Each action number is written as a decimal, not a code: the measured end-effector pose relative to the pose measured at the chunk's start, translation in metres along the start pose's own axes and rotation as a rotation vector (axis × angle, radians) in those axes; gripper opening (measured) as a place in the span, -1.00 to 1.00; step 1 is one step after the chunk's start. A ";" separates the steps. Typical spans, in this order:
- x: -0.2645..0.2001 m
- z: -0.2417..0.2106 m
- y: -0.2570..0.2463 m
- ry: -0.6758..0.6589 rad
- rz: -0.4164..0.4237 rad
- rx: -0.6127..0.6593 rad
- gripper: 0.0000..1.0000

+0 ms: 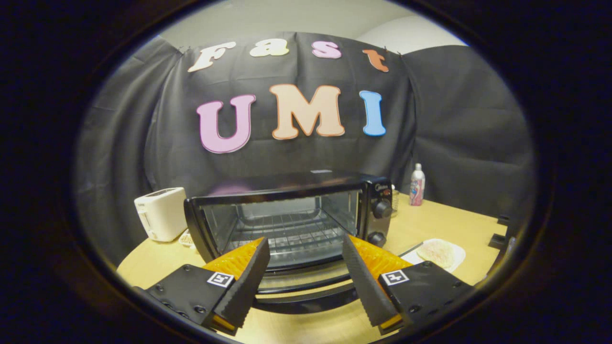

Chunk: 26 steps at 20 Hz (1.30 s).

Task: Open the toaster oven, put the food inside, and close the toaster oven door.

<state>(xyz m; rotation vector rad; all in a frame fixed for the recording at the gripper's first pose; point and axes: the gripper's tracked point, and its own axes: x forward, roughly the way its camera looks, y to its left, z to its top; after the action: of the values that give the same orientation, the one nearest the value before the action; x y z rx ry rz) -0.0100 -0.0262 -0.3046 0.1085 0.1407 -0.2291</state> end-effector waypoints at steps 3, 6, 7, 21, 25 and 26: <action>0.002 -0.039 -0.015 0.134 -0.039 -0.034 0.92; 0.002 -0.075 -0.028 0.266 -0.066 -0.065 0.86; 0.002 -0.076 -0.029 0.267 -0.064 -0.058 0.84; 0.007 -0.091 -0.042 0.317 -0.060 -0.060 0.80; 0.007 -0.061 -0.070 0.263 -0.112 -0.099 0.79; 0.009 -0.052 -0.084 0.247 -0.135 -0.116 0.79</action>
<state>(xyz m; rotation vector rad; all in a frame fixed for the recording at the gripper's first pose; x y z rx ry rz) -0.0273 -0.1028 -0.3645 0.0113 0.4075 -0.3411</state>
